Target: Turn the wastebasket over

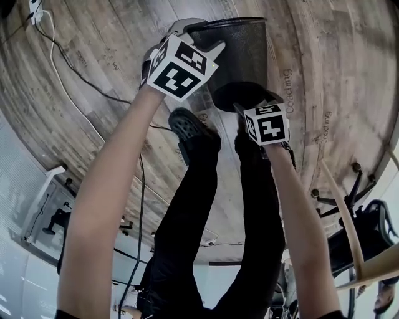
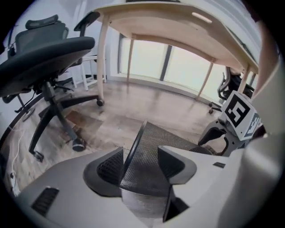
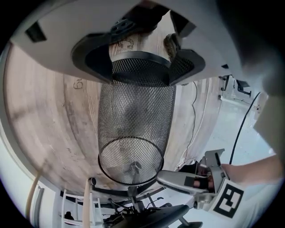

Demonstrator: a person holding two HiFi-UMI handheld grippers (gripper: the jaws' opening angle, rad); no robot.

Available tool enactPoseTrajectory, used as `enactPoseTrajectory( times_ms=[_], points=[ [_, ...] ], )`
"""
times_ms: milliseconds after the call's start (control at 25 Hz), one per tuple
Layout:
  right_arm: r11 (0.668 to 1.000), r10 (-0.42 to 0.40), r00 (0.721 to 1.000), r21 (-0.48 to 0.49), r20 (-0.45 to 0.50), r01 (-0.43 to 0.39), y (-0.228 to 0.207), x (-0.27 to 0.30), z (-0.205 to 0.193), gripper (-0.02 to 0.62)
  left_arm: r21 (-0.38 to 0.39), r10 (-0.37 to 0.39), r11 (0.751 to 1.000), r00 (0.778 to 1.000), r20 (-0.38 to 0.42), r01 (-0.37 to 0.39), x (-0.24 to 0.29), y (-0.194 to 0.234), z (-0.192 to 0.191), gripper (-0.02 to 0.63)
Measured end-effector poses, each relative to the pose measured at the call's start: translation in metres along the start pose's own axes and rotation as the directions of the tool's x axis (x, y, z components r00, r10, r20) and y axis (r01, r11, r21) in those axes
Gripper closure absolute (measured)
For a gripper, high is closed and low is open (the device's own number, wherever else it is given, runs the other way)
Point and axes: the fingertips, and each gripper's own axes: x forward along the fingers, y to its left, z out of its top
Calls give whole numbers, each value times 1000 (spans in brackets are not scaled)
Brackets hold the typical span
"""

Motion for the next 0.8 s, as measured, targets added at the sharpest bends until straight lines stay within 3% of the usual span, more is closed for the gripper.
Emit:
enactPoseTrajectory(
  times_ms=[200, 360, 560, 800],
  points=[
    [1000, -6, 1000, -13, 25, 6, 1, 0, 3, 218, 166, -127, 976, 986, -107, 144, 23, -19, -1, 255],
    [1000, -2, 1000, -13, 26, 3, 0, 0, 3, 218, 169, -156, 970, 979, -134, 178, 27, -18, 0, 252],
    [1000, 5, 1000, -21, 24, -5, -1, -1, 1, 218, 197, -159, 962, 975, -153, 187, 22, -19, 0, 283],
    [998, 19, 1000, -63, 16, -18, -3, -4, -20, 218, 297, -191, 929, 973, -127, 221, -4, -42, 10, 397]
  ],
)
